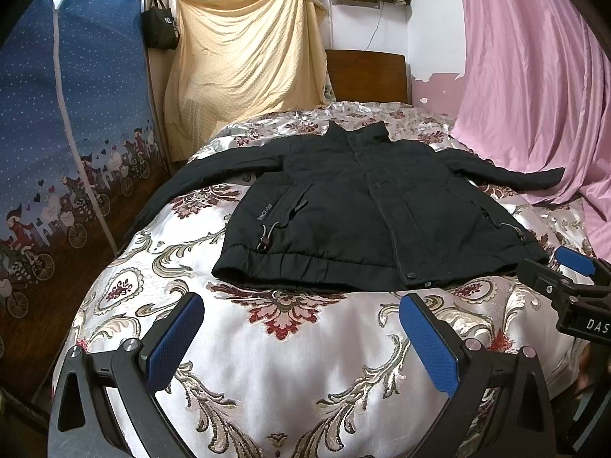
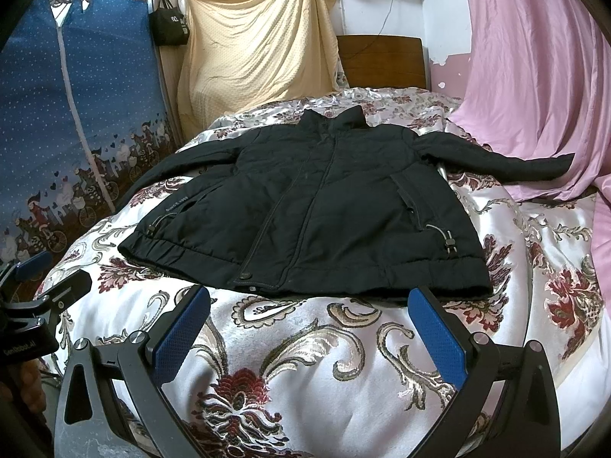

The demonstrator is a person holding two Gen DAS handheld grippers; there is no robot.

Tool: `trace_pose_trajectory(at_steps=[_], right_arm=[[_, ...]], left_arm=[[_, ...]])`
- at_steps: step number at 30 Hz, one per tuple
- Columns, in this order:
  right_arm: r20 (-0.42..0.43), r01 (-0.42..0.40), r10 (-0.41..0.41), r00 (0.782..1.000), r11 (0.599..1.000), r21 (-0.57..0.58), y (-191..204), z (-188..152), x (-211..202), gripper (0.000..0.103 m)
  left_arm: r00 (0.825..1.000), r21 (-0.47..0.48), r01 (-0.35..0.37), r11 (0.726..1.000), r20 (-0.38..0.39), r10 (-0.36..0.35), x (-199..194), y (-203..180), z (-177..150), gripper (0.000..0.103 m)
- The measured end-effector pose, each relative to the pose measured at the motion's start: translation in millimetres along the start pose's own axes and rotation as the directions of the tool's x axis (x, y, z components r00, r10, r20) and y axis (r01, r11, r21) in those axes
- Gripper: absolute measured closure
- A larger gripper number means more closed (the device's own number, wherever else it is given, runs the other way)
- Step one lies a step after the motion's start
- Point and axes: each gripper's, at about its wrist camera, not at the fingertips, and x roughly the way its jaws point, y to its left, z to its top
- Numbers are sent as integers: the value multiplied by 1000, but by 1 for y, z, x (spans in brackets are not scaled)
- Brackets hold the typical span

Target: Fold large clothes

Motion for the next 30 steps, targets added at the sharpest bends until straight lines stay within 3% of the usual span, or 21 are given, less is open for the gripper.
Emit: trace_pose_trajectory(at_steps=[5, 9, 15, 17, 20, 23, 25, 28, 30], right_arm=[[-16, -2, 1, 1000, 1000, -29, 7, -5, 3, 1], [-21, -16, 16, 1000, 999, -31, -4, 3, 10, 1], [-5, -78, 80, 997, 987, 137, -102, 55, 31, 1], [25, -60, 57, 998, 977, 203, -146, 75, 37, 1], [44, -27, 12, 999, 936, 352, -222, 103, 55, 1], [31, 27, -53, 998, 832, 554, -303, 122, 83, 1], [11, 80, -110, 994, 783, 616, -339, 133, 102, 1], [-15, 116, -141, 990, 743, 659, -377, 143, 134, 1], [-48, 152, -167, 985, 694, 704, -395, 141, 152, 1]], left_arm=[[997, 39, -65, 997, -49, 67, 13, -4, -2, 0], [993, 88, -63, 994, -96, 71, 34, -14, 23, 0], [993, 215, -30, 976, -109, 55, 89, -54, 78, 0], [993, 257, -31, 966, -103, 59, 111, -74, 92, 0], [994, 289, 14, 957, -106, 18, 146, -105, 119, 0], [992, 277, 74, 958, -123, -41, 186, -133, 147, 0], [988, 271, 108, 956, -138, -73, 215, -154, 162, 0], [989, 291, 92, 952, -137, -54, 262, -189, 177, 0], [987, 303, 93, 948, -151, -49, 298, -213, 184, 0]])
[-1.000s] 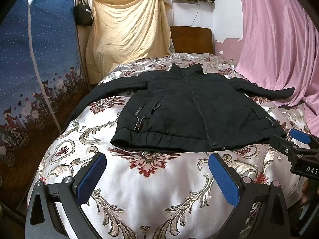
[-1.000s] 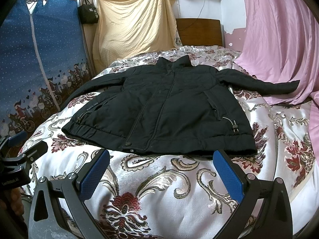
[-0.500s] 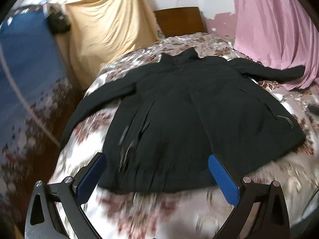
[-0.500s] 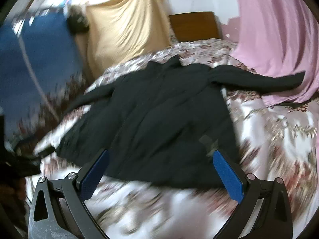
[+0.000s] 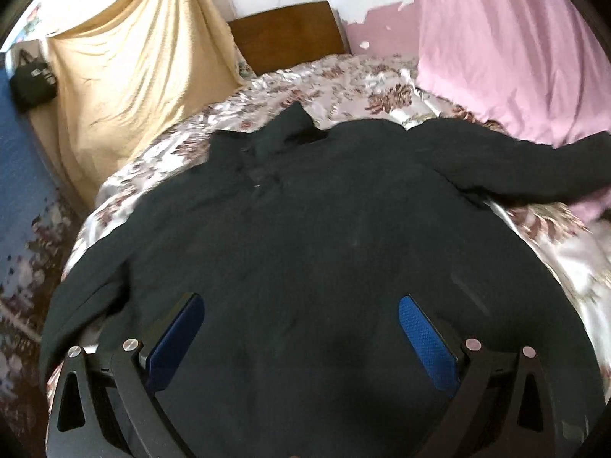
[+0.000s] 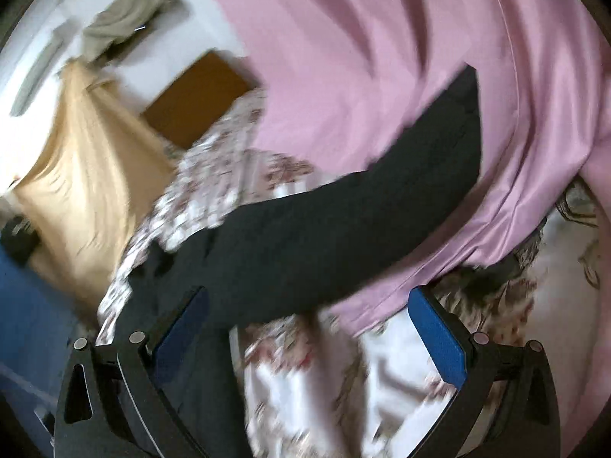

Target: Fold large clothes

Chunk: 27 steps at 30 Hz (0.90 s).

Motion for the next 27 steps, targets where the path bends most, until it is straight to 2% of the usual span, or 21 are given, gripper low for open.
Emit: trace_pose_trajectory(at_steps=[2, 4, 9, 11, 13, 14, 15, 16, 18, 20, 23, 24, 25, 27], right_arm=[[-10, 10, -9, 1000, 995, 104, -15, 3, 18, 1], [9, -22, 20, 1000, 981, 195, -31, 1, 29, 1], [83, -37, 14, 996, 957, 287, -43, 0, 44, 3], [114, -42, 6, 993, 947, 317, -45, 2, 47, 21], [133, -38, -7, 991, 942, 334, -42, 4, 53, 57], [137, -14, -34, 990, 941, 337, -40, 6, 55, 66], [145, 22, -74, 987, 944, 330, -36, 8, 55, 82], [152, 55, -106, 983, 949, 311, -32, 10, 55, 86], [181, 88, -133, 974, 967, 239, -18, 17, 53, 88], [218, 121, -153, 964, 981, 150, 6, 24, 47, 90], [284, 131, -126, 951, 991, 3, 52, 38, 32, 91], [311, 142, -116, 943, 988, -63, 72, 40, 25, 91], [335, 149, -99, 937, 981, -125, 92, 40, 17, 91], [366, 148, -50, 929, 958, -245, 137, 41, 12, 91]], left_arm=[[1000, 0, 13, 1000, -11, -13, 25, -12, 16, 0], [999, -13, 37, 999, -9, -37, 47, -25, 31, 0], [992, -44, 126, 991, -13, -126, 86, -49, 56, 0], [983, -18, 173, 985, -58, -173, 105, -64, 64, 0], [976, 19, 196, 980, -98, -194, 119, -78, 66, 0], [974, 33, 200, 979, -112, -196, 124, -83, 63, 0], [972, 46, 199, 979, -134, -191, 131, -88, 59, 0], [970, 44, 201, 979, -145, -193, 136, -89, 58, 0], [960, 1, 236, 972, -157, -233, 142, -83, 52, 0], [940, -57, 290, 955, -168, -296, 143, -71, 52, 0], [903, -153, 372, 916, -172, -395, 127, -38, 54, 1], [895, -192, 386, 903, -160, -416, 117, -21, 54, 1], [894, -217, 388, 896, -149, -423, 109, -6, 55, 1], [908, -249, 356, 901, -136, -396, 89, 31, 54, 1]])
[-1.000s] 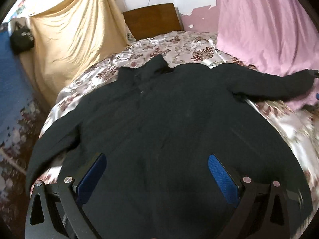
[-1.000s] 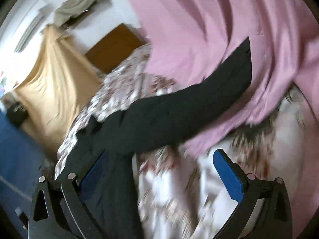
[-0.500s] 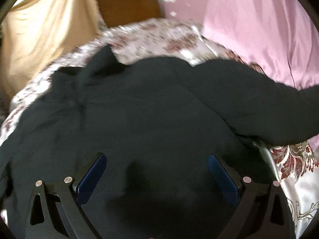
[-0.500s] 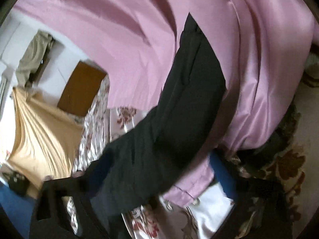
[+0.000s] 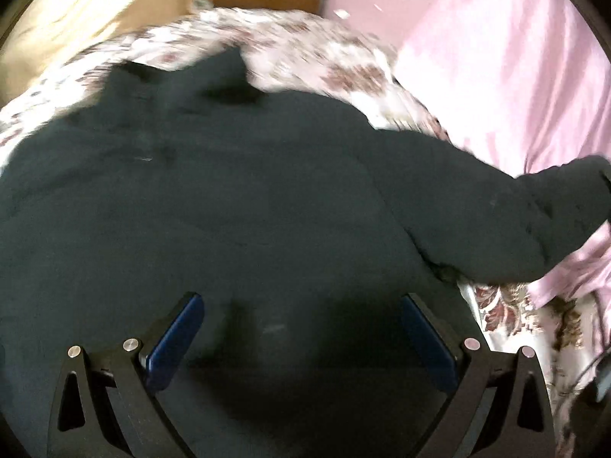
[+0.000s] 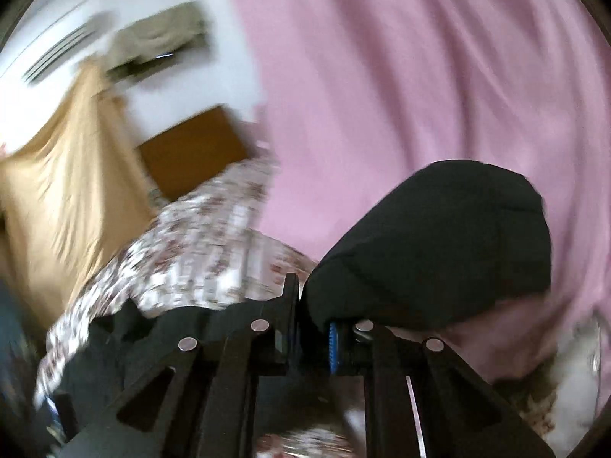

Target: Fold large clothes

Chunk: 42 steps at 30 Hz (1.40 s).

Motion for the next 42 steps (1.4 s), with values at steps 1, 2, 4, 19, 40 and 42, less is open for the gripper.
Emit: trace_pose_trajectory(at_steps=[1, 2, 4, 19, 40, 42], right_arm=[[15, -23, 24, 1000, 998, -62, 25, 6, -2, 91], [28, -49, 52, 998, 991, -123, 52, 9, -6, 91], [41, -86, 99, 994, 968, -235, 101, 10, -9, 91], [-287, -350, 204, 936, 633, -691, 342, -134, -20, 87], [-404, -315, 61, 913, 736, -599, 177, -128, 3, 9], [-452, -303, 72, 889, 833, -462, 149, -122, 30, 9]], left_arm=[[999, -11, -34, 999, 2, 34, -15, 14, 1, 0], [999, -22, -53, 998, 5, 53, -27, 27, 0, 0], [997, -64, -78, 995, 11, 79, -56, 58, -1, 0], [945, -380, -312, 871, -31, 325, -167, 259, -50, 0], [950, -370, -282, 885, 17, 310, -40, 207, -8, 0], [924, -295, -373, 880, -32, 381, -16, 201, -7, 0]])
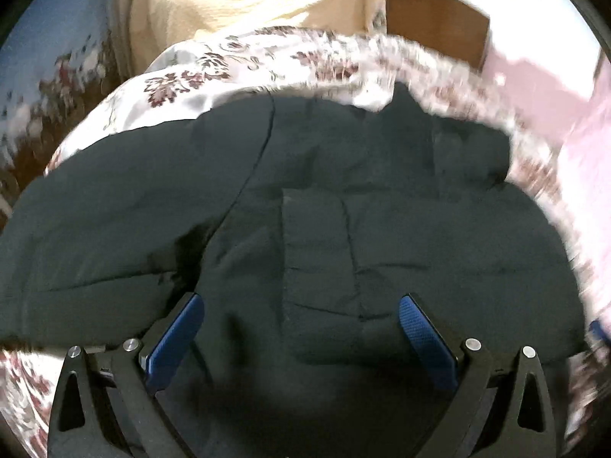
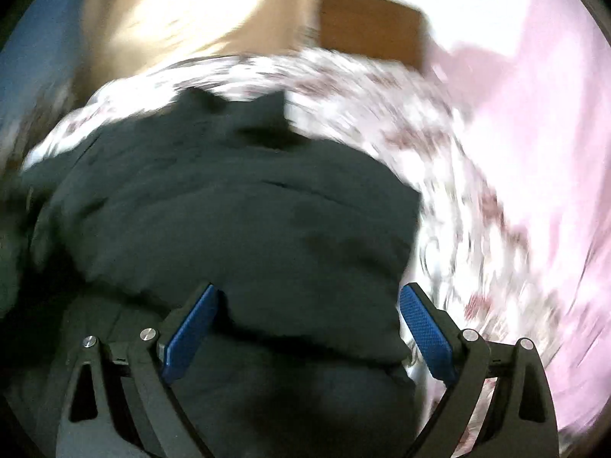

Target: Fold large clothes

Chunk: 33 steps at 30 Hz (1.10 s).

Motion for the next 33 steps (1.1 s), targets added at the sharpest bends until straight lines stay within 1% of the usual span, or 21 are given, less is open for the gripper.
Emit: trace_pose_trajectory(at_steps=[2, 3, 4, 5, 6, 8, 10, 14, 17, 19, 20, 21, 22, 23, 24, 25, 28, 29, 30, 31, 33], right_arm=[[-10, -95, 98, 995, 985, 141, -22, -2, 25, 9], [-21, -123, 129, 991, 974, 188, -27, -9, 38, 9], [-55, -118, 131, 990, 973, 199, -27, -18, 52, 9], [-103, -91, 110, 989, 980, 178, -21, -27, 69, 6], [-126, -69, 88, 988, 986, 150, -12, -28, 86, 1], [-128, 0, 11, 992, 996, 85, 4, -31, 93, 1], [-118, 27, -19, 993, 998, 65, 10, -35, 96, 1], [-101, 20, -13, 995, 997, 75, 12, -41, 93, 1], [-94, 22, -15, 995, 997, 76, 12, -42, 93, 1], [-86, 23, -16, 996, 997, 77, 16, -49, 90, 1], [-84, 22, -16, 996, 997, 78, 18, -52, 89, 1], [-83, 20, -14, 996, 997, 80, 11, -43, 83, 1], [-82, 15, -9, 997, 997, 79, 4, -33, 86, 1], [-79, 14, -8, 997, 997, 77, 3, -32, 86, 1], [-78, 22, -16, 997, 997, 74, 3, -33, 85, 1], [-75, 28, -22, 997, 997, 72, 3, -34, 83, 1], [-75, 67, -62, 995, 996, 64, 9, -35, 72, 1], [-61, 96, -93, 994, 993, 64, 13, -35, 64, 1], [-45, 107, -104, 994, 992, 64, 19, -33, 54, 1], [-19, 87, -86, 996, 994, 61, 25, -30, 41, 1], [41, 32, -33, 999, 999, 21, 46, -24, 16, 1]], left_arm=[[998, 66, -53, 996, -23, 54, 20, -8, -6, 0], [999, 76, -49, 996, -19, 51, 27, -10, -11, 0], [999, 68, -40, 997, 2, 40, 28, -7, -15, 0], [999, 51, -23, 998, 35, 21, 27, -4, -19, 0], [999, 39, -8, 999, 52, 6, 27, -1, -22, 0], [998, 27, 7, 1000, 70, -9, 28, 2, -24, 0], [995, 22, 12, 1000, 95, -14, 28, 2, -28, 0], [995, 17, 19, 1000, 102, -20, 30, 2, -29, 0], [994, -3, 62, 998, 89, -61, 27, 10, -27, 0], [993, -25, 94, 995, 72, -92, 17, 20, -26, 0], [991, -43, 117, 992, 77, -114, 5, 29, -26, 0], [985, -52, 146, 988, 104, -140, -13, 38, -29, 0], [984, -60, 129, 990, 131, -120, -26, 45, -32, 0], [983, -71, 73, 995, 175, -60, -48, 57, -36, 0], [979, -72, 39, 997, 204, -23, -65, 69, -40, 0], [977, -69, 29, 997, 214, -13, -80, 83, -44, 0], [985, -115, 21, 993, 173, -1, -107, 130, -57, 0], [989, -152, 11, 988, 150, 12, -113, 150, -64, 0], [991, -200, -1, 980, 129, 27, -119, 175, -73, 0], [992, -231, -5, 973, 119, 33, -122, 189, -78, 0], [995, -322, -6, 947, 94, 38, -125, 232, -94, 0]])
